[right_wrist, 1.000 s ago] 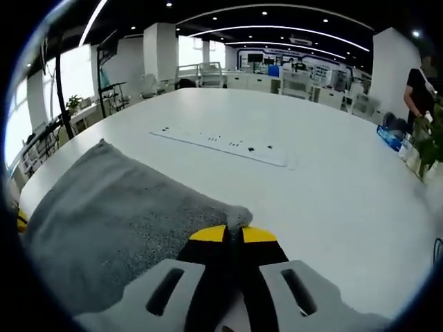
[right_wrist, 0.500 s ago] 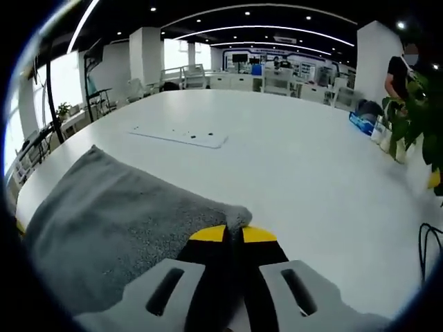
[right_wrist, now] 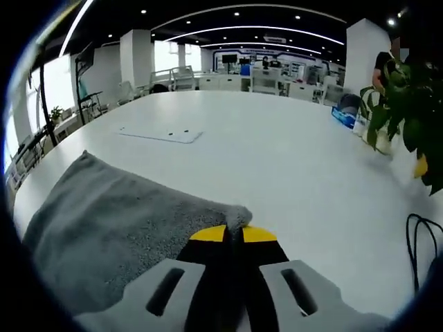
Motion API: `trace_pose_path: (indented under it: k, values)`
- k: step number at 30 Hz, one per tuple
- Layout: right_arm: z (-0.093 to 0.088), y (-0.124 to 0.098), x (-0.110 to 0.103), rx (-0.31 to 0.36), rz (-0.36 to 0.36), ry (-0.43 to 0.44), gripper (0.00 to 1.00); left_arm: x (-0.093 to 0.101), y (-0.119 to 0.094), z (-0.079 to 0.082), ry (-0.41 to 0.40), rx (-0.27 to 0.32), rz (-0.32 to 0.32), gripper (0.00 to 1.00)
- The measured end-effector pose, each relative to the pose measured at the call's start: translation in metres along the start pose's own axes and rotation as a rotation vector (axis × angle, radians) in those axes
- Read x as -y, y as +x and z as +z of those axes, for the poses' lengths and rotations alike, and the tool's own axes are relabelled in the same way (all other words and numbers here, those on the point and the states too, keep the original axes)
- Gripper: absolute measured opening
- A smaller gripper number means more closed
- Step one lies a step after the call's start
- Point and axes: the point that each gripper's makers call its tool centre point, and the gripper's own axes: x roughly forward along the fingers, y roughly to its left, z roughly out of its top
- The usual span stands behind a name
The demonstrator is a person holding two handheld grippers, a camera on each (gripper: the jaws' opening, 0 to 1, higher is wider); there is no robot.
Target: Fold the towel on the table until its edges align and the towel forms a compact rectangular stack.
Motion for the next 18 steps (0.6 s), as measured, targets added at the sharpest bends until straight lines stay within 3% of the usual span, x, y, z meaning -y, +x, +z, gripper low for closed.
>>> trace_pose_path:
  k: [3,7,10,11,15,18]
  values:
    - [0.001,-0.001,-0.001,0.002,0.003,0.011,0.04,0.001,-0.003,-0.001,0.002,-0.003,0.038,0.04]
    - [0.001,0.0,0.0,-0.009,0.003,-0.011,0.04,-0.003,-0.009,-0.007,-0.077,-0.001,0.09,0.04]
    - [0.002,-0.003,-0.005,-0.02,-0.001,-0.024,0.04,-0.011,-0.018,-0.015,-0.044,-0.072,0.169,0.04]
    - [0.002,-0.005,-0.007,-0.028,-0.005,-0.046,0.04,-0.01,-0.018,-0.014,-0.056,-0.065,0.163,0.04]
    - [0.002,-0.009,-0.009,-0.045,-0.007,-0.044,0.05,-0.014,-0.021,-0.018,-0.253,-0.021,0.165,0.04]
    - [-0.001,-0.014,-0.012,-0.059,0.034,0.052,0.07,-0.02,-0.025,-0.024,-0.249,-0.043,0.19,0.04]
